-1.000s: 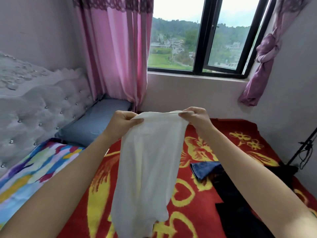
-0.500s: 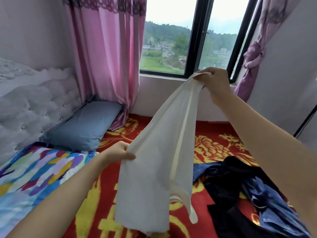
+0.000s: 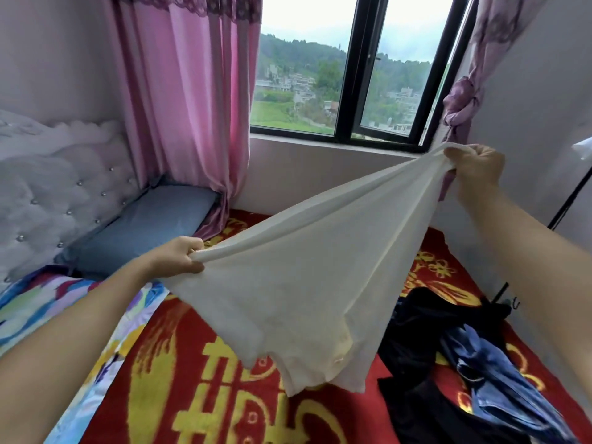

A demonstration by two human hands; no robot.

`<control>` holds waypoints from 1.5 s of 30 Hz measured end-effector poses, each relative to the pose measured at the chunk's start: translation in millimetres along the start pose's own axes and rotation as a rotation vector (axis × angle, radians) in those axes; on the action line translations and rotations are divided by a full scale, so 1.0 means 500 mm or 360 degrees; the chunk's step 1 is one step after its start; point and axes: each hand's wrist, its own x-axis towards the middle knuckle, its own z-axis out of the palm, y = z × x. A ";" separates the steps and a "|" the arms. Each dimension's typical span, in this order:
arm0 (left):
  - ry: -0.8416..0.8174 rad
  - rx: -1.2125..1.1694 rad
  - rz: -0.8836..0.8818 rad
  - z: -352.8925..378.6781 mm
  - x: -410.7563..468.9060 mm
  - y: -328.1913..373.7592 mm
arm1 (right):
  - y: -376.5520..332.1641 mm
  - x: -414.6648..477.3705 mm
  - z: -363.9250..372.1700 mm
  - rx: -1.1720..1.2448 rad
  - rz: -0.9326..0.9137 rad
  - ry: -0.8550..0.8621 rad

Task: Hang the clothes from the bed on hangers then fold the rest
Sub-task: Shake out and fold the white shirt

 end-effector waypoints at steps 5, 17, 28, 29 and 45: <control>0.0310 -0.0152 -0.0036 -0.032 0.009 -0.009 | 0.047 0.018 -0.031 -0.0144 0.0032 0.0013; 0.0325 -0.0897 -0.0204 -0.053 -0.021 -0.116 | 0.178 0.051 -0.101 -0.1521 0.0278 -0.1151; 0.0979 -0.0440 -0.0373 -0.057 0.176 -0.098 | 0.372 0.115 0.085 -0.0787 0.0656 -0.0240; 0.1083 -0.0411 -0.0328 -0.085 0.199 -0.076 | 0.354 0.137 0.108 -0.0705 0.0561 -0.0146; 0.1282 -0.1099 0.0261 -0.198 0.161 0.104 | 0.174 0.187 0.074 -0.0135 0.0017 0.0043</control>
